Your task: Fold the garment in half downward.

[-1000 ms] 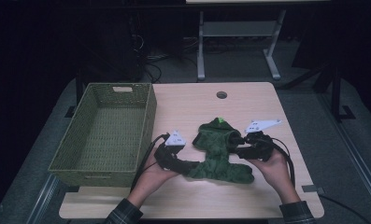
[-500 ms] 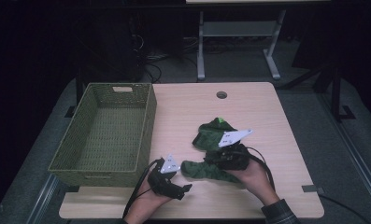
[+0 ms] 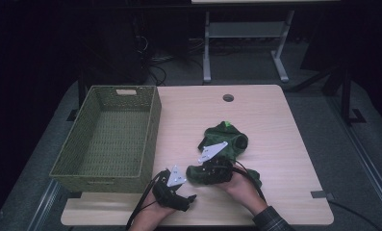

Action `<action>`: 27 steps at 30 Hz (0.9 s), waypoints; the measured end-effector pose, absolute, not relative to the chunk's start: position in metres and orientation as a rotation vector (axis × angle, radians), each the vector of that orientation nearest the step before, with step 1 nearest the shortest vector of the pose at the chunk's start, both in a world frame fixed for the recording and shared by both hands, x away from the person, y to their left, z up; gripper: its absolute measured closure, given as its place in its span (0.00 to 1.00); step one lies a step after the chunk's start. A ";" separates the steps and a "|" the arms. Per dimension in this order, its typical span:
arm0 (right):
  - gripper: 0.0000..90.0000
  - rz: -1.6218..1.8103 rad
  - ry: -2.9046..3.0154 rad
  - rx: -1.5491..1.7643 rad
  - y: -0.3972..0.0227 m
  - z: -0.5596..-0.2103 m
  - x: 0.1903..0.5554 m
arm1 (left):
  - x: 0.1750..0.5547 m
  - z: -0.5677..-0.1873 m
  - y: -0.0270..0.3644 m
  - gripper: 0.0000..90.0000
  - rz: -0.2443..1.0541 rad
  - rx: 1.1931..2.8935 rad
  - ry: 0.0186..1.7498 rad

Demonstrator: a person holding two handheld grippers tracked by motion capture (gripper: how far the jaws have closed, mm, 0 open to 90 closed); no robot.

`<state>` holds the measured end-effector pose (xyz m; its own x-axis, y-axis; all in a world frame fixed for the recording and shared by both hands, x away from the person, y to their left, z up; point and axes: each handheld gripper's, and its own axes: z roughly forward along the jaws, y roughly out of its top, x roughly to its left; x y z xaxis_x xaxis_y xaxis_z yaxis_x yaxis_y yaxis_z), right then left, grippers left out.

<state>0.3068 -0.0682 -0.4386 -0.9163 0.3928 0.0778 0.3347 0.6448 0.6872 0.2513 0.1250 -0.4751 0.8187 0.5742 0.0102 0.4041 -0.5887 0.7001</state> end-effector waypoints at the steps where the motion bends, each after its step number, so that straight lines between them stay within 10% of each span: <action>1: 0.76 1.126 2.782 0.619 -0.067 -0.440 0.308 | 0.251 -0.476 0.126 0.14 0.304 2.270 0.708; 10: 0.95 1.058 2.804 0.606 -0.062 -0.451 0.308 | 0.253 -0.477 0.127 0.14 0.294 2.266 0.684; 27: 0.95 1.363 2.622 0.772 -0.124 -0.423 0.298 | 0.253 -0.477 0.127 0.14 0.292 2.260 0.689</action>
<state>0.2981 -0.1244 -0.4232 -0.8685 0.4724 0.1503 0.3944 0.4747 0.7868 0.2525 0.1266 -0.4771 0.8295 0.5585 0.0014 0.3893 -0.5799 0.7157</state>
